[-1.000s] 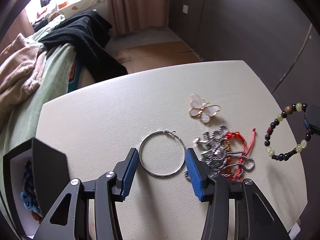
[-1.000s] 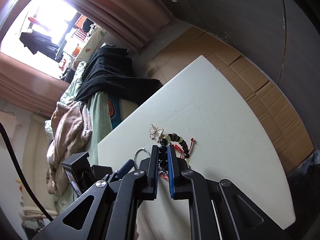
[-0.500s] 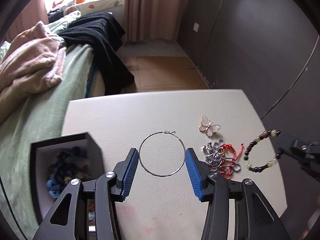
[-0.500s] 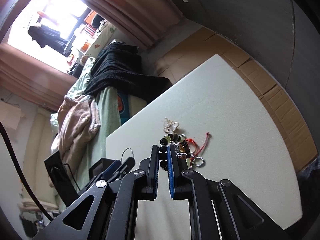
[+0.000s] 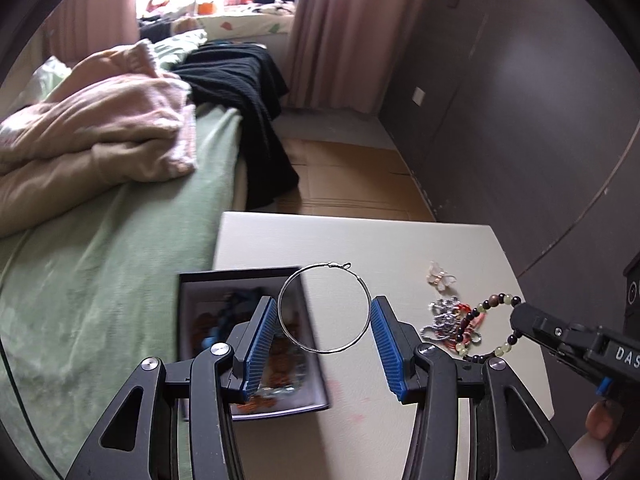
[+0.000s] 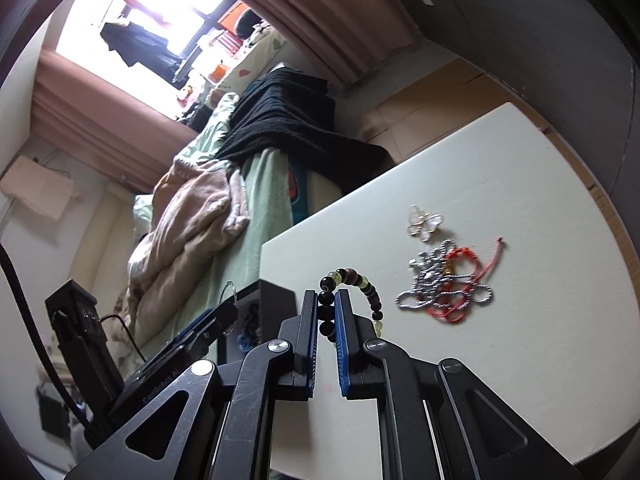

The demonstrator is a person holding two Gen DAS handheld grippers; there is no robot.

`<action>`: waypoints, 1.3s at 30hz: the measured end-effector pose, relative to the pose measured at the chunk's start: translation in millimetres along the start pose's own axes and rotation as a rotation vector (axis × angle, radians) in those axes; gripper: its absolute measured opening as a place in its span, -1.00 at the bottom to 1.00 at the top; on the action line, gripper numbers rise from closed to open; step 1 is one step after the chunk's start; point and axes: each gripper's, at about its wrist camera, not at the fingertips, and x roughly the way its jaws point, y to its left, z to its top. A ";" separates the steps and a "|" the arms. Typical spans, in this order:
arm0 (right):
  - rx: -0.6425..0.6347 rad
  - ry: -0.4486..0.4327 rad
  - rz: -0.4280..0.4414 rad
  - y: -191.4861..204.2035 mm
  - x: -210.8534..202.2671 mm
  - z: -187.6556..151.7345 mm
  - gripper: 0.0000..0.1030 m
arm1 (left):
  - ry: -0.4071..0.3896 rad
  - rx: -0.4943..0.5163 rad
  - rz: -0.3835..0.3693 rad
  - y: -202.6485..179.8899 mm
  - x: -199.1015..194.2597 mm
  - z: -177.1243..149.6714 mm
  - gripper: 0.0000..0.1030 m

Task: Organize jewelry
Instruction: 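Carry the green-black bead bracelet into the black box, open right tool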

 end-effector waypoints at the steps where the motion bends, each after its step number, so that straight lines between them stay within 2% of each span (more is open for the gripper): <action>1: -0.011 -0.001 0.010 4.6 1.3 -2.1 -0.81 | 0.001 -0.011 0.003 5.6 -2.0 -0.2 -0.02; 7: -0.063 -0.004 0.055 29.1 8.1 -13.1 -0.81 | 0.015 -0.052 0.020 28.0 -9.6 -0.7 -0.02; 9: -0.076 -0.001 0.068 35.2 11.4 -15.6 -0.81 | 0.015 -0.064 0.020 34.8 -13.7 -0.3 0.15; 12: -0.095 0.006 0.090 47.0 19.4 -20.3 -0.81 | -0.010 -0.118 0.022 52.2 -24.0 0.6 0.30; 21: -0.142 0.013 0.167 83.0 42.8 -31.1 -0.81 | -0.043 -0.217 0.034 90.6 -40.5 3.2 0.31; 27: -0.170 0.023 0.215 103.3 63.8 -36.7 -0.79 | -0.043 -0.234 0.044 100.8 -42.2 2.7 0.31; 28: -0.178 0.028 0.210 104.2 66.7 -37.5 -0.72 | -0.041 -0.232 0.044 101.0 -41.6 2.5 0.31; 30: -0.164 0.060 0.188 99.1 72.7 -37.7 -0.05 | -0.037 -0.229 0.044 100.9 -40.3 2.6 0.31; 31: -0.143 0.054 0.181 94.3 72.0 -36.8 0.00 | -0.036 -0.227 0.044 100.6 -39.6 2.7 0.31; 39: -0.076 0.004 0.118 60.8 45.2 -23.6 0.00 | -0.051 -0.211 0.050 86.7 -36.8 5.4 0.31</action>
